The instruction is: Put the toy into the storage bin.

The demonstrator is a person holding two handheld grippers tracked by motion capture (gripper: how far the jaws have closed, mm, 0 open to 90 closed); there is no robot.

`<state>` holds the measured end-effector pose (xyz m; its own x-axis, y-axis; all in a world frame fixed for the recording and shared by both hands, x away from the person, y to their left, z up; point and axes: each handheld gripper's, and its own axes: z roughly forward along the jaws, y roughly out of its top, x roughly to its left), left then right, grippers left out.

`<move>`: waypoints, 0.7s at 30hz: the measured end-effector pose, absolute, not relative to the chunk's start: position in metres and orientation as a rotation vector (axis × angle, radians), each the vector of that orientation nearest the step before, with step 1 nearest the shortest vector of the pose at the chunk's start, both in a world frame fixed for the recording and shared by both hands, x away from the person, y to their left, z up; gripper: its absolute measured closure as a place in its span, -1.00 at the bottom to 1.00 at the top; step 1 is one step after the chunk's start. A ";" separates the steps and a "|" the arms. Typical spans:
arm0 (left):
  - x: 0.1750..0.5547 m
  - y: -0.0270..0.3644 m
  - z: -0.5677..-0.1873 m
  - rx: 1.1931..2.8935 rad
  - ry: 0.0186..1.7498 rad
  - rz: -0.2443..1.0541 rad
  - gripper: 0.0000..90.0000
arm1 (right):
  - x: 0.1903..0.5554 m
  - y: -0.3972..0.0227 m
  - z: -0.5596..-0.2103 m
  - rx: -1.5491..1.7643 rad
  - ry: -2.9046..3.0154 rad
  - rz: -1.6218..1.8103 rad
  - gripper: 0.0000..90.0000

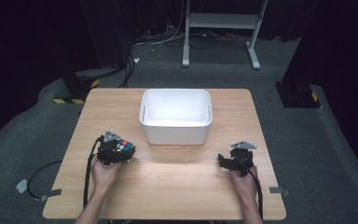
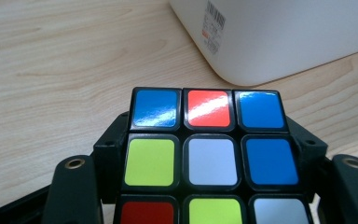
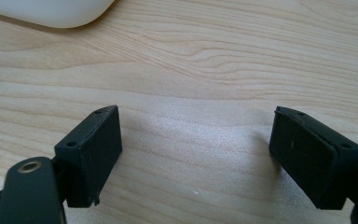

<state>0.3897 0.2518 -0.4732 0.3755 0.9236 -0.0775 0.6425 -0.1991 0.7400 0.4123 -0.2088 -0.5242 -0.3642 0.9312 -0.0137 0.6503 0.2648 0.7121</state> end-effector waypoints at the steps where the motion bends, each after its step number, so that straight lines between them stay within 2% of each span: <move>1: 0.390 0.252 -0.471 1.932 1.351 0.505 -0.25 | 0.412 -0.209 -0.524 1.431 2.108 0.870 -0.62; 11: 0.393 0.252 -0.454 1.888 1.328 0.463 -0.25 | 0.412 -0.209 -0.524 1.430 2.108 0.871 -0.62; 21: 0.395 0.249 -0.438 1.893 1.299 0.481 -0.25 | 0.412 -0.209 -0.524 1.430 2.109 0.872 -0.62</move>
<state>0.3953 0.2490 -0.4381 0.4076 0.9060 -0.1143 0.6131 -0.1787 0.7695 0.4123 -0.2088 -0.5242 -0.3652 0.9308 -0.0131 0.6500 0.2650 0.7122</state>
